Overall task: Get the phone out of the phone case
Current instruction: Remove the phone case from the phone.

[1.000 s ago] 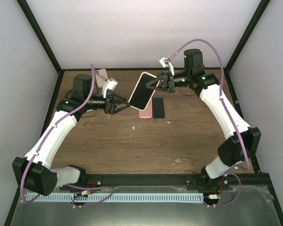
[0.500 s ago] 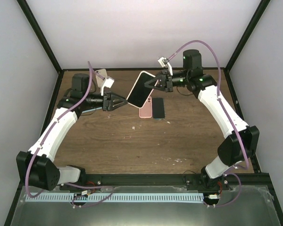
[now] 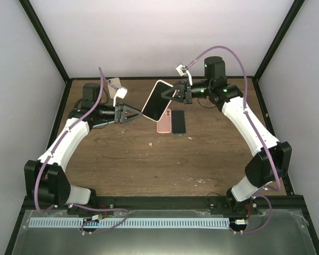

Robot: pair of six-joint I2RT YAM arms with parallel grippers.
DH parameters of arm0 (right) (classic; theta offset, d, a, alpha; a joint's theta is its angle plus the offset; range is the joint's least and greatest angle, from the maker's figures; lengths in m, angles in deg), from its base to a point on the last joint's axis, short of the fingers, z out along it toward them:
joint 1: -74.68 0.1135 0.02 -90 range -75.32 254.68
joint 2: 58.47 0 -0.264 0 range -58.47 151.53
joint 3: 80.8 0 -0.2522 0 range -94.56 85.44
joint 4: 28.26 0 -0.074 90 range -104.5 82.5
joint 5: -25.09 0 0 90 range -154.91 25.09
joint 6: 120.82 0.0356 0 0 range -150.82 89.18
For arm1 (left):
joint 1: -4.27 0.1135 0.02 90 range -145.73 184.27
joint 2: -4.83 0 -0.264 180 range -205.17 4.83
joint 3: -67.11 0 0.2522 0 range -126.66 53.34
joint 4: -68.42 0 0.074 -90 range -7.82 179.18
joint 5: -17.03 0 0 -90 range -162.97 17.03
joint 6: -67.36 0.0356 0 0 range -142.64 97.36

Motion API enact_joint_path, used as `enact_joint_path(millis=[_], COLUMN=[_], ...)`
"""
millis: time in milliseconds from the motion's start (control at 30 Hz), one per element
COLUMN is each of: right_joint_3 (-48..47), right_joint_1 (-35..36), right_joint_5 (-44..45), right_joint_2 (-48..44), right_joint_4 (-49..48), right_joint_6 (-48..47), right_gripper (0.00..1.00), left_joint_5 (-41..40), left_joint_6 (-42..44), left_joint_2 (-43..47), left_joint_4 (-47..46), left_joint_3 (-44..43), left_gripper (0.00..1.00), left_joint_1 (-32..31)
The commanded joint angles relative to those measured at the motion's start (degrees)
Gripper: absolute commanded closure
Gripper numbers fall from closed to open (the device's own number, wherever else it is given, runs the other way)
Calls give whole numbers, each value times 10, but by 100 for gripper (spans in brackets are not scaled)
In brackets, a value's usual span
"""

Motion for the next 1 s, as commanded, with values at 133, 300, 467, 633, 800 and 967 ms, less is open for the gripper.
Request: enact_joint_path(millis=[133,300,467,633,800,967], right_joint_3=[-43,-45,-40,-42,-39,-39], right_joint_1=[22,22,16,-1,-7,-7], right_joint_5=[-327,-326,-291,-243,-220,-217], right_joint_2=[-54,-54,-52,-36,-20,-10], right_joint_4=[3,5,2,-3,-2,-3], right_joint_6=[34,29,25,29,25,27], right_gripper=[99,99,99,99,99,99], left_joint_5=[-59,-34,-11,18,57,54], left_joint_6=[-36,-52,-41,-24,-20,19], left_joint_2=[-49,-56,-13,66,123,129], left_joint_4=[-25,-40,-46,-43,-41,15], left_joint_3=[36,38,41,42,43,22], left_gripper=[54,54,53,47,43,44], left_joint_1=[36,40,42,42,38,5])
